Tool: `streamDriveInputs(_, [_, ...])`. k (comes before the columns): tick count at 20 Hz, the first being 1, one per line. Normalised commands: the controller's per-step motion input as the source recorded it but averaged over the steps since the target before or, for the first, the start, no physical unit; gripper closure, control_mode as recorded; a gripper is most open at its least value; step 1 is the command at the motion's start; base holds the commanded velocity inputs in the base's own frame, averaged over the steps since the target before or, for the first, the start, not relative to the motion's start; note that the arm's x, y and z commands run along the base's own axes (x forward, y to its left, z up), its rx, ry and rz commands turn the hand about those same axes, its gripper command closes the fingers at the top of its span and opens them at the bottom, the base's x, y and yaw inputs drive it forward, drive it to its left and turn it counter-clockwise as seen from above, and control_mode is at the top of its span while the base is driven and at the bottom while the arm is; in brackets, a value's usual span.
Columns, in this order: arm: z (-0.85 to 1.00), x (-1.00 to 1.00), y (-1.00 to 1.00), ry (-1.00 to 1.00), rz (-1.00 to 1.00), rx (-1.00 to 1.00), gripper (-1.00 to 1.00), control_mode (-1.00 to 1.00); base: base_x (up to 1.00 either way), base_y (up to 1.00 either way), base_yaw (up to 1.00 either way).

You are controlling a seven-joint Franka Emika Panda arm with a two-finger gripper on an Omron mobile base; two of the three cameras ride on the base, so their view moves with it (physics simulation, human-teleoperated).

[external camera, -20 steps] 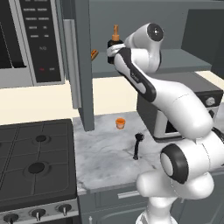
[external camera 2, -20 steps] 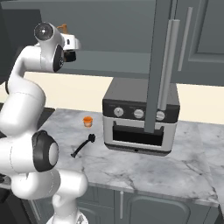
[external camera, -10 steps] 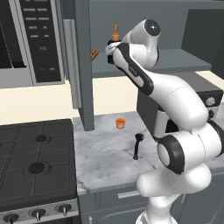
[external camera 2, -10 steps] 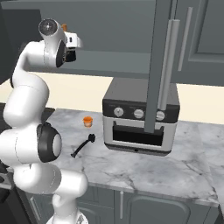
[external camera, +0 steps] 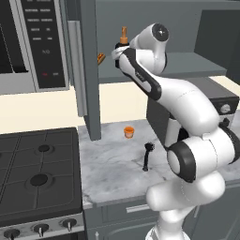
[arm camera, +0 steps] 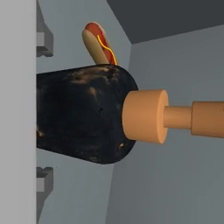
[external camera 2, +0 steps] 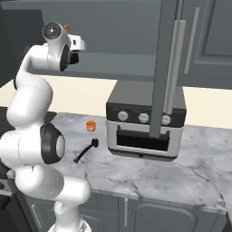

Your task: Pick the soap dispenser and dish brush from the cabinet and place them on the counter.

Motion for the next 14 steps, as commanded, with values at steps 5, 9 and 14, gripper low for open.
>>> streamDriveInputs(5, [0.00, 0.25, -0.02, 0.01, 0.01, 0.00, -1.00, -1.00, 0.00, 0.00, 0.00])
streamDriveInputs(9, [-0.02, 0.24, 0.01, 0.03, 0.01, 0.00, -1.00, -1.00, 0.00, 0.00, 0.00])
streamDriveInputs(14, [-0.05, 0.16, 0.12, 0.03, 0.00, 0.00, -1.00, -1.00, 0.00, 0.00, 0.00])
